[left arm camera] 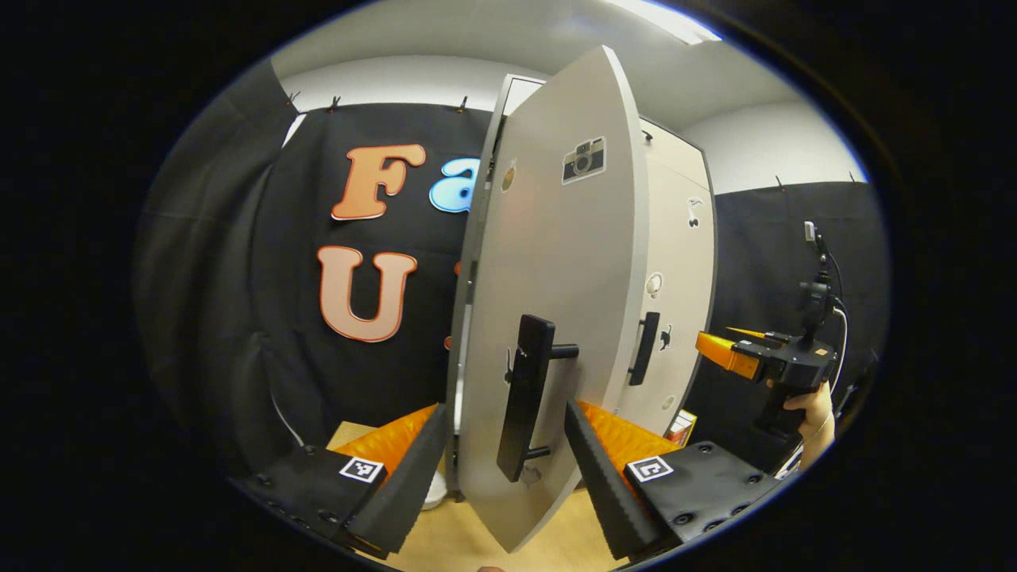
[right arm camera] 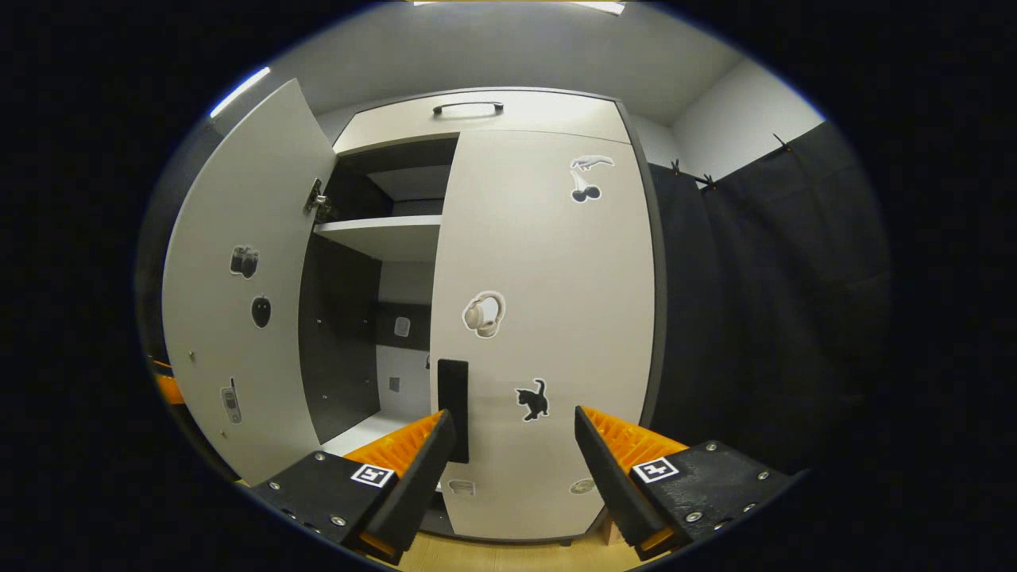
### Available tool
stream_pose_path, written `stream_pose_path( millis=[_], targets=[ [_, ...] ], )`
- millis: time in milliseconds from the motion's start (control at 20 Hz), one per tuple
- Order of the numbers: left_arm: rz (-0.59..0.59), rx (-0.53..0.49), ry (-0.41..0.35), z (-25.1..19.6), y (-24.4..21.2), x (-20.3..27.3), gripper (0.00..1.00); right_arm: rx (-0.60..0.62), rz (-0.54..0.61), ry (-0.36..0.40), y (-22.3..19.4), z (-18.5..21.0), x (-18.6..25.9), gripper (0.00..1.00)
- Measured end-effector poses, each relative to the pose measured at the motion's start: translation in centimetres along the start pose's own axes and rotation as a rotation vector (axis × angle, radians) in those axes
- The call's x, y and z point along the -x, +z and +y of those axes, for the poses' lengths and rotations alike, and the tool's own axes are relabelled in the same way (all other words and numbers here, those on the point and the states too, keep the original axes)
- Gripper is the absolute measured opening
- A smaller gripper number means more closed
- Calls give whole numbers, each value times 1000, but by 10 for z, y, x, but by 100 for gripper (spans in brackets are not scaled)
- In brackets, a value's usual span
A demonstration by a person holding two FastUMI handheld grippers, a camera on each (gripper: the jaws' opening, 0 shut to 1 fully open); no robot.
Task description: Grab one shoe with the right hand and put it into the shoe cabinet, grab the other shoe with the left hand and put it into the shoe cabinet; then close the right door with the right hand and the left door with the left hand.
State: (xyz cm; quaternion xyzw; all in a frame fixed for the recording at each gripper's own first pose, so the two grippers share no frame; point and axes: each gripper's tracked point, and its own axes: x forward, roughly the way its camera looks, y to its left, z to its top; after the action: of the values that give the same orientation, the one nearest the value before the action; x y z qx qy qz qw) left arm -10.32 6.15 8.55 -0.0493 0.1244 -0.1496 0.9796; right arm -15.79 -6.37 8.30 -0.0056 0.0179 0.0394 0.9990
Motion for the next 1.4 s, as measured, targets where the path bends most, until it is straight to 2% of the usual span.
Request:
stream_pose_path(
  millis=[200, 250, 350, 450, 600, 650, 800, 1000, 1050, 1400],
  targets=[
    [-9, -9, 1, -19, -1, -24, 92, 14, -27, -43, 9, -32, 27, 94],
    [-8, -4, -9, -27, -2, -29, 95, 11, -32, -58, 11, -41, 33, 94],
    [2, 10, -50, -47, -7, -39, 99, 7, -43, -82, 14, -54, 42, 94],
    [9, 23, -93, -65, -6, -57, 96, 14, -47, -106, 16, -68, 49, 94],
    [7, 9, -44, -71, -7, -87, 92, 17, -52, -142, 17, -86, 60, 94],
    [14, 16, -52, -83, -14, -95, 98, 15, -51, -151, 17, -91, 63, 94],
    [21, -11, -24, -94, -18, -124, 100, 21, -43, -180, 13, -108, 70, 94],
    [14, -54, 8, -97, -15, -145, 97, 23, -29, -205, 8, -124, 76, 94],
    [14, -62, 19, -99, -13, -149, 100, 26, -24, -206, 7, -126, 77, 94],
    [17, -107, 98, -103, -4, -191, 100, 21, -11, -182, 5, -128, 76, 94]
  ],
)
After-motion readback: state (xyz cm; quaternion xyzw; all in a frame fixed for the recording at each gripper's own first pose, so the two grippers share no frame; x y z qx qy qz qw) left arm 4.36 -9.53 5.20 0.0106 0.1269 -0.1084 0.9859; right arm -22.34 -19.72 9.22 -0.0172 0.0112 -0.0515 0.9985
